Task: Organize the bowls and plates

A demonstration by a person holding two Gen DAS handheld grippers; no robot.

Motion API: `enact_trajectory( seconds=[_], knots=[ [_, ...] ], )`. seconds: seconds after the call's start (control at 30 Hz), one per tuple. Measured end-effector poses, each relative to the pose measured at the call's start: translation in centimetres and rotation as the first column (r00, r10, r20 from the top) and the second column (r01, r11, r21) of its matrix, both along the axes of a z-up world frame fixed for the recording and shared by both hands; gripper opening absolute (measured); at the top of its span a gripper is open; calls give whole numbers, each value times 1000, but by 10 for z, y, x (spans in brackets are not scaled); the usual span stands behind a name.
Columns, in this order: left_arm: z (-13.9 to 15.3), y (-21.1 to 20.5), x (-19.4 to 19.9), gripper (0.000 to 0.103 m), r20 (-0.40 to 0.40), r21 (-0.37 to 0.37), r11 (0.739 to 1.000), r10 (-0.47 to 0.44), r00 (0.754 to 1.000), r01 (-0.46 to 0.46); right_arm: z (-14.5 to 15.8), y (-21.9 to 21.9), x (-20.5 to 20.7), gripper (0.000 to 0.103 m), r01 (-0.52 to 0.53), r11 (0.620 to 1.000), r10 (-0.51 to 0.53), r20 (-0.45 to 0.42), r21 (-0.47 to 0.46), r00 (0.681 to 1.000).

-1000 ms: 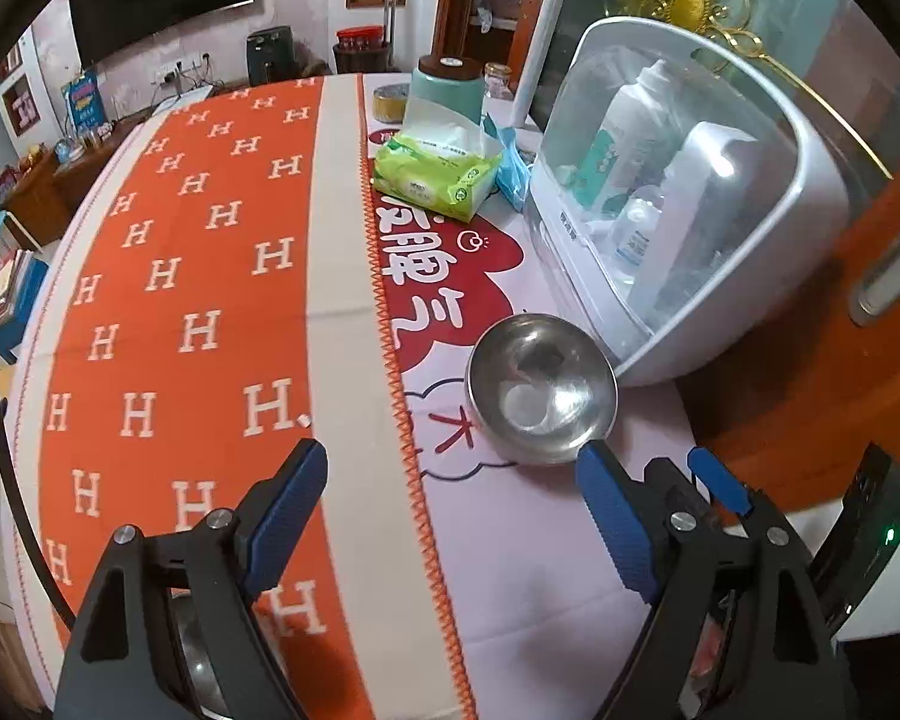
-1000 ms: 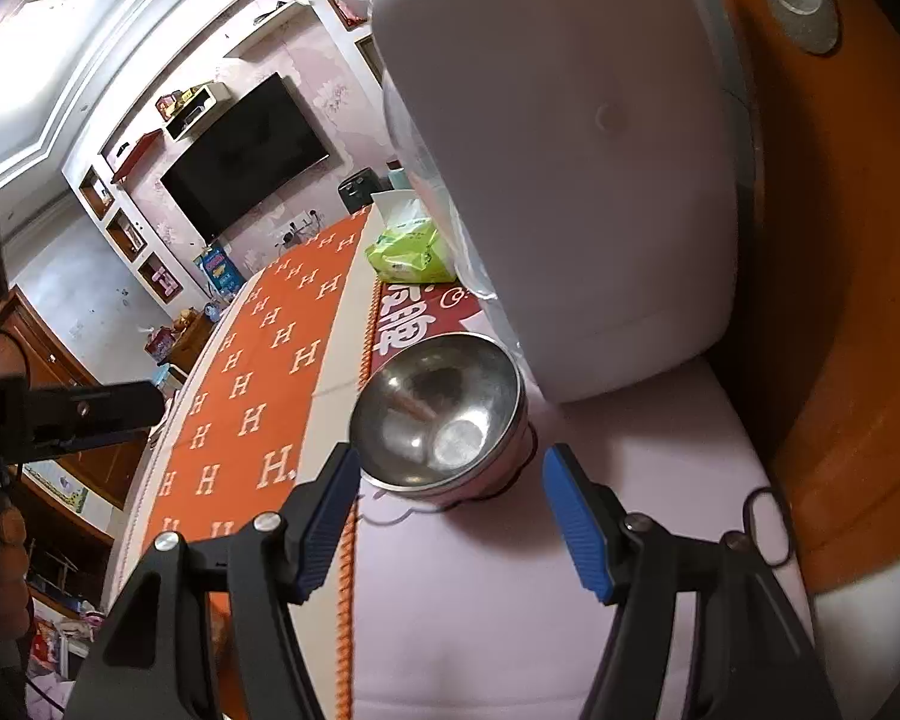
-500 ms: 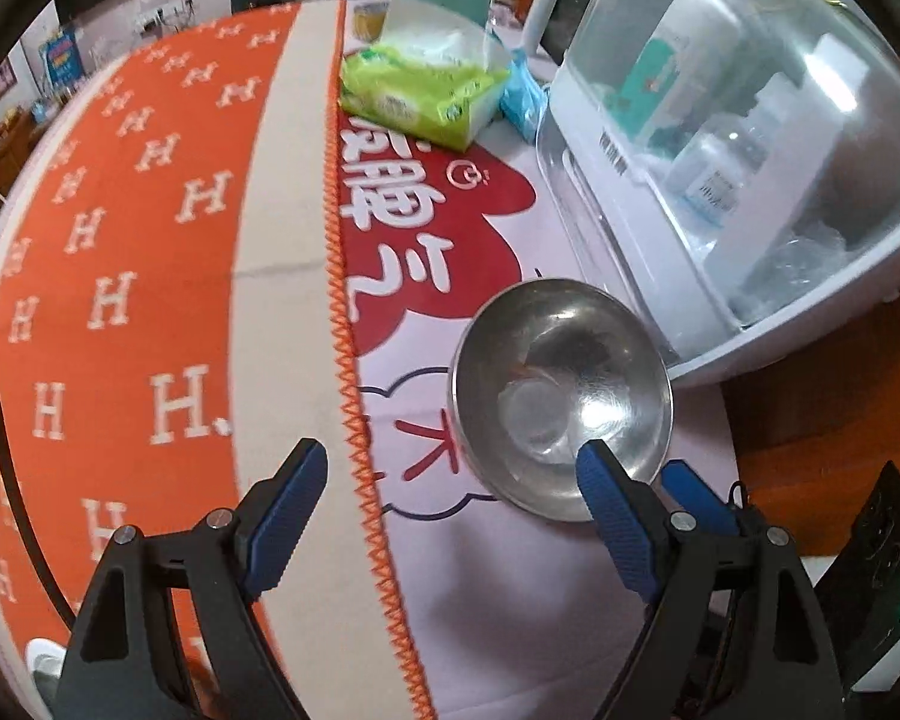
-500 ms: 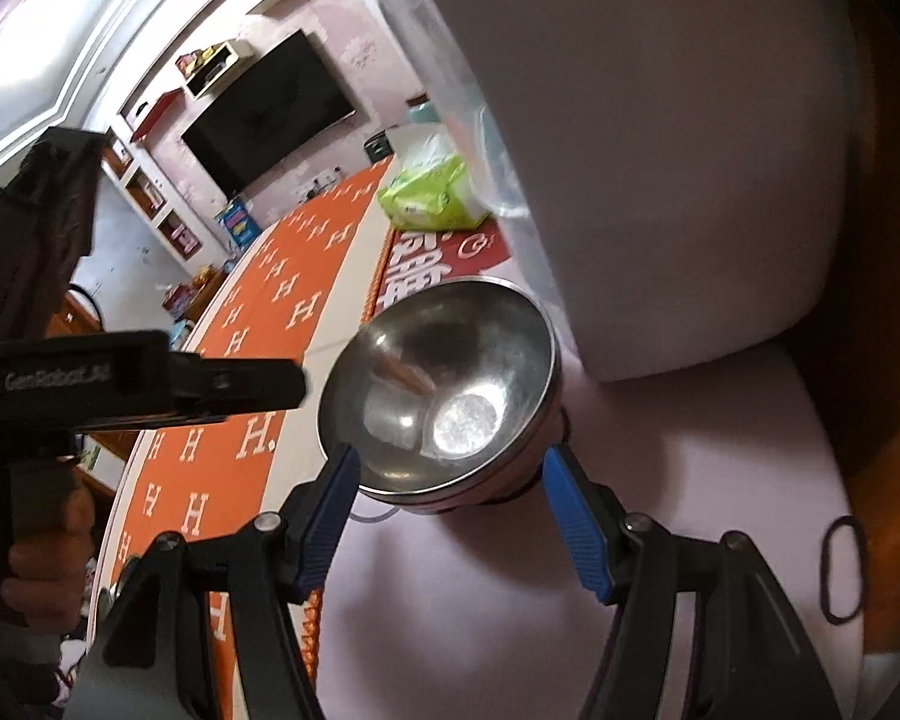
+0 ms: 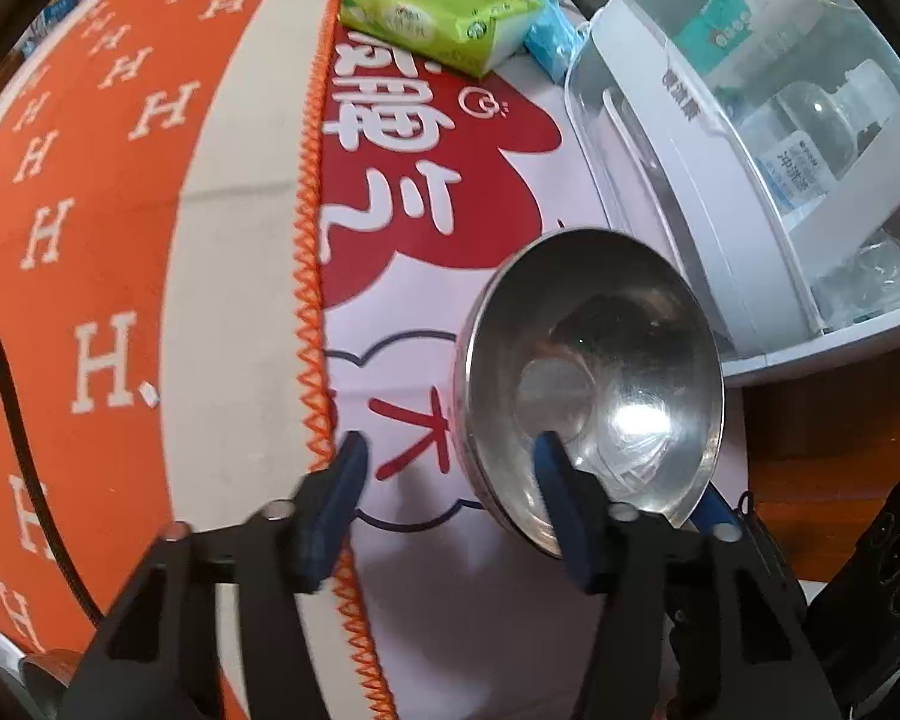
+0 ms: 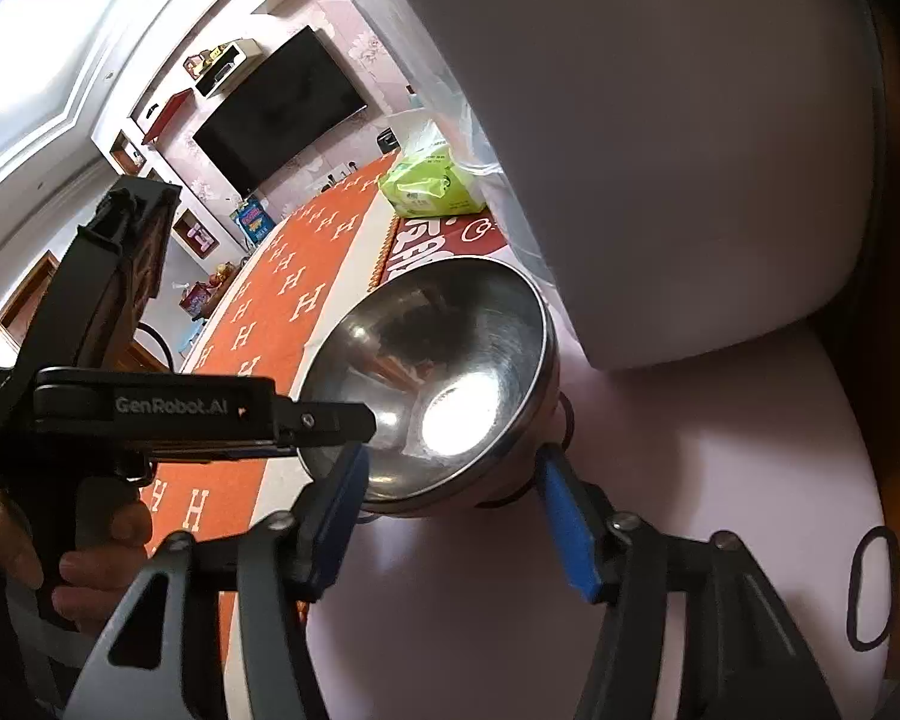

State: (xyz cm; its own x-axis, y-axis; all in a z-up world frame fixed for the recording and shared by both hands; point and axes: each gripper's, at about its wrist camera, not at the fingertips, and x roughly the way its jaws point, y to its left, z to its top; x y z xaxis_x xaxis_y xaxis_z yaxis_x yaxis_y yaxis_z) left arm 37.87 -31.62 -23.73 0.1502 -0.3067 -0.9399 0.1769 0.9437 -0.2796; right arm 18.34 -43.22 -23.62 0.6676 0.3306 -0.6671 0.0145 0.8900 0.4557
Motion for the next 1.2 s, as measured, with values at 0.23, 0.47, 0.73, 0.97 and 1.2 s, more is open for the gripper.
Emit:
enact_trajectory(
  seconds=[0.23, 0.47, 0.73, 0.97, 1.2],
  knots=[
    [-7, -7, -7, 17, -33, -20, 999, -28, 999, 27, -5, -1, 2, 42, 9, 1000, -9, -43, -2, 999],
    [-8, -12, -19, 15, -32, -1, 1000, -27, 999, 27, -6, -5, 1, 26, 25, 1000, -27, -88, -18, 996],
    [-5, -10, -34, 14, -64, 6, 999, -34, 997, 35, -6, -7, -4, 21, 21, 1000, -24, -139, -23, 990],
    [7, -7, -53, 14, -61, 24, 999, -40, 997, 41, 3, -3, -18, 21, -3, 999, -2, -158, -32, 987],
    [29, -3, -82, 15, -13, 37, 997, -66, 998, 67, 21, 2, -36, 21, -15, 999, 9, -135, -43, 991]
  ],
)
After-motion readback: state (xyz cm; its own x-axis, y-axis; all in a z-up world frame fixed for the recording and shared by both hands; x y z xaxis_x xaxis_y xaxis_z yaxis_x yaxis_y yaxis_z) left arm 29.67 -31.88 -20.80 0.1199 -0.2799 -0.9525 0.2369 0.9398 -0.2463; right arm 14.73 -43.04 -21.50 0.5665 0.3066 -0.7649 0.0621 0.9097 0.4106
